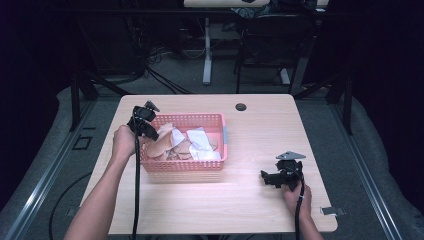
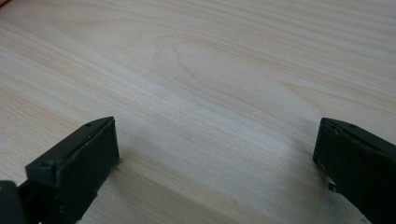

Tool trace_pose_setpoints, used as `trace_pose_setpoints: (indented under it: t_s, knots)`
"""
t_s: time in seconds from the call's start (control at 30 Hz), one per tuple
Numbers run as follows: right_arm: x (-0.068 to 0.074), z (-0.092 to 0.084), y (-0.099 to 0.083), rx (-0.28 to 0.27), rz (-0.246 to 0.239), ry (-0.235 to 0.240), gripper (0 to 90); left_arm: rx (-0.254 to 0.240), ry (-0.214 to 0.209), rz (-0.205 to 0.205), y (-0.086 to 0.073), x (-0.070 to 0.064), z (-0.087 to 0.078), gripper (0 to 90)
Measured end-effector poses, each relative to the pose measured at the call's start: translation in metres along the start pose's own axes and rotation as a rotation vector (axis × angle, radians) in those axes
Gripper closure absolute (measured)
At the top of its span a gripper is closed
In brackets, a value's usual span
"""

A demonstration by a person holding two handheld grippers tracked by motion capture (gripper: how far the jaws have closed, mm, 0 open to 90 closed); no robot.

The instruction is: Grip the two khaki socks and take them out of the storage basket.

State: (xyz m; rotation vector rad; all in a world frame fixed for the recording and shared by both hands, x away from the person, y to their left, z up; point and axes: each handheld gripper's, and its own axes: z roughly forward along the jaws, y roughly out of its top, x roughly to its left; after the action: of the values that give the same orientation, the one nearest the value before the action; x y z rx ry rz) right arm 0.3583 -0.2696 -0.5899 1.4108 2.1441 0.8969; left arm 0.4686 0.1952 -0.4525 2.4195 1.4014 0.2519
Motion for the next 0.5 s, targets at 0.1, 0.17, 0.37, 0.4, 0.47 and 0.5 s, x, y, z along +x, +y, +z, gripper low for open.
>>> trace_pose_setpoints:
  t_s: [0.1, 0.17, 0.37, 0.4, 0.47, 0.5]
  knots:
    - [0.0, 0.0, 0.0, -0.002, 0.002, 0.0, 0.0, -0.008, -0.003, 0.003, 0.002, 0.0, -0.007, 86.0]
    - [0.0, 0.0, 0.0, -0.003, 0.001, 0.001, 0.0, -0.016, -0.004, 0.003, 0.004, -0.001, -0.011, 86.0]
    - [0.0, 0.0, 0.0, -0.004, 0.001, 0.001, 0.0, -0.026, -0.009, 0.002, 0.008, 0.001, -0.023, 86.0]
    - [0.0, 0.0, 0.0, -0.003, -0.001, 0.001, 0.0, -0.032, -0.014, 0.0, 0.009, 0.001, -0.025, 86.0]
    - [0.0, 0.0, 0.0, -0.002, -0.001, 0.0, 0.0, -0.04, -0.012, 0.003, 0.011, 0.001, -0.03, 86.0]
    - [0.0, 0.0, 0.0, -0.002, -0.001, 0.001, 0.0, -0.041, -0.013, 0.004, 0.011, 0.0, -0.032, 86.0]
